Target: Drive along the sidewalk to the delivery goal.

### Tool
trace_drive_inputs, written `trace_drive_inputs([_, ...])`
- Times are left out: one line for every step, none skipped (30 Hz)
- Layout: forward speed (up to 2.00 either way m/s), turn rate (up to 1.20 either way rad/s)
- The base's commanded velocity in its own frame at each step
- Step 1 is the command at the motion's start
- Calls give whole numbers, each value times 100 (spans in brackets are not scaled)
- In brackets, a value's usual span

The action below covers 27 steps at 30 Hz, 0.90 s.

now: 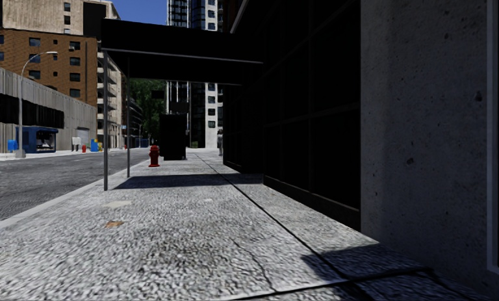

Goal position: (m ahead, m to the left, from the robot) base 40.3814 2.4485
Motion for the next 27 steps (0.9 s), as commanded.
trace_drive_inputs([126, 58])
trace_drive_inputs([126, 55])
trace_drive_inputs([126, 47])
trace_drive_inputs([126, 47])
trace_drive_inputs([126, 29])
trace_drive_inputs([126, 0])
trace_drive_inputs([126, 0])
trace_drive_inputs([126, 0])
trace_drive_inputs([126, 0])
trace_drive_inputs([126, 0])
trace_drive_inputs([126, 0])
trace_drive_inputs([126, 0])
trace_drive_inputs([126, 0])
trace_drive_inputs([126, 0])
trace_drive_inputs([126, 0])
trace_drive_inputs([126, 0])
trace_drive_inputs([126, 0])
trace_drive_inputs([126, 0])
trace_drive_inputs([138, 0])
trace_drive_inputs([200, 0])
trace_drive_inputs([200, 0])
trace_drive_inputs([200, 0])
trace_drive_inputs([200, 0])
trace_drive_inputs([200, 0])
trace_drive_inputs([200, 0])
trace_drive_inputs([200, 0])
trace_drive_inputs([200, 0])
